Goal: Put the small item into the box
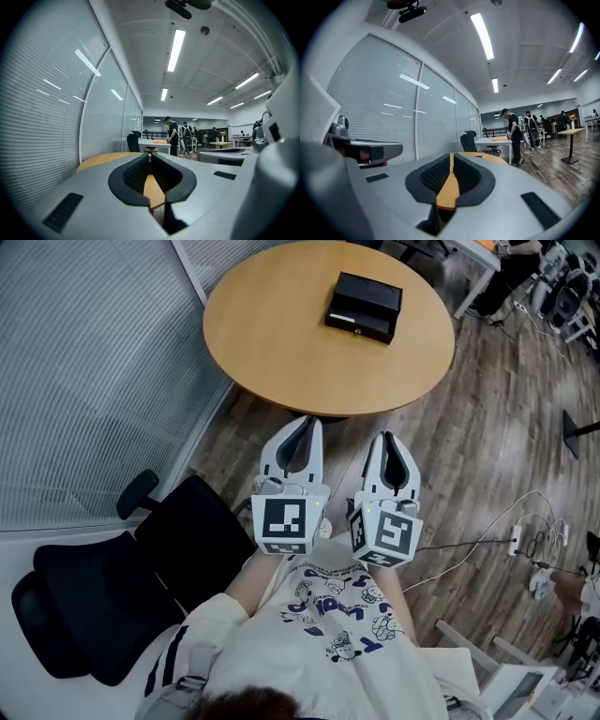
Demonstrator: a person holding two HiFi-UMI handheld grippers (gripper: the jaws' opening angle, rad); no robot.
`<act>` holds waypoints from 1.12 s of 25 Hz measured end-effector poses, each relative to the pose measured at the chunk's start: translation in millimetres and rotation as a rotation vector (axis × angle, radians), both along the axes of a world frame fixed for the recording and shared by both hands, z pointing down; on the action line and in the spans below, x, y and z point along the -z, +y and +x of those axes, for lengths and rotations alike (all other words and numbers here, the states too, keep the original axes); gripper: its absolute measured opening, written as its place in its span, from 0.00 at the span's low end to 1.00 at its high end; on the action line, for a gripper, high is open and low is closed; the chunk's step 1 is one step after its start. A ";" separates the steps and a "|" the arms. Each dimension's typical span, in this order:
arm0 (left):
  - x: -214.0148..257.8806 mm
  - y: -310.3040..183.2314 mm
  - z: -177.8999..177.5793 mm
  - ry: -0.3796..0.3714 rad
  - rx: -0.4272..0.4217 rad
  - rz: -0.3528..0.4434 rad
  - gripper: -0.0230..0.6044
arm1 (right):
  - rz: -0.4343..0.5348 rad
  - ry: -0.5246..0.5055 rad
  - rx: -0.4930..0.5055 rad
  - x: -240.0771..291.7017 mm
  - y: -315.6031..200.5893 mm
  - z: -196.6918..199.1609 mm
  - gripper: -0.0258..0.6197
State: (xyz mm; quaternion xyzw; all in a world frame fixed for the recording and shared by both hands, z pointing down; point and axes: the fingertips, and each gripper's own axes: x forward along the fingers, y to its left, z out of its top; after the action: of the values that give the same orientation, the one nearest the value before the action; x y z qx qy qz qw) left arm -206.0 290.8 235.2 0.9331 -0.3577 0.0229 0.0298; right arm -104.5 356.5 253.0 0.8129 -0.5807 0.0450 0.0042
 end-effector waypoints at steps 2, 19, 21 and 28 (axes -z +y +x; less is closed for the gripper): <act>-1.8 0.6 -0.8 -0.002 0.002 -0.005 0.08 | -0.001 -0.002 0.003 -1.2 0.2 -0.9 0.11; -20.1 -21.9 22.7 -0.026 0.005 -0.054 0.08 | -0.041 -0.034 0.008 -18.6 -19.9 21.7 0.11; -20.2 -29.9 29.6 -0.025 0.003 -0.056 0.08 | -0.043 -0.032 0.009 -18.3 -27.9 27.1 0.11; -24.4 -65.6 55.6 -0.025 -0.008 -0.063 0.08 | -0.049 -0.033 0.009 -22.6 -64.3 50.0 0.11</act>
State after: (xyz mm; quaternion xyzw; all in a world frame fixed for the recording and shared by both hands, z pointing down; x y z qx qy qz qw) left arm -150.5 225.2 259.6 0.9328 -0.3534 0.0459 0.0545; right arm -54.4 292.2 275.6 0.8091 -0.5829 0.0728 0.0145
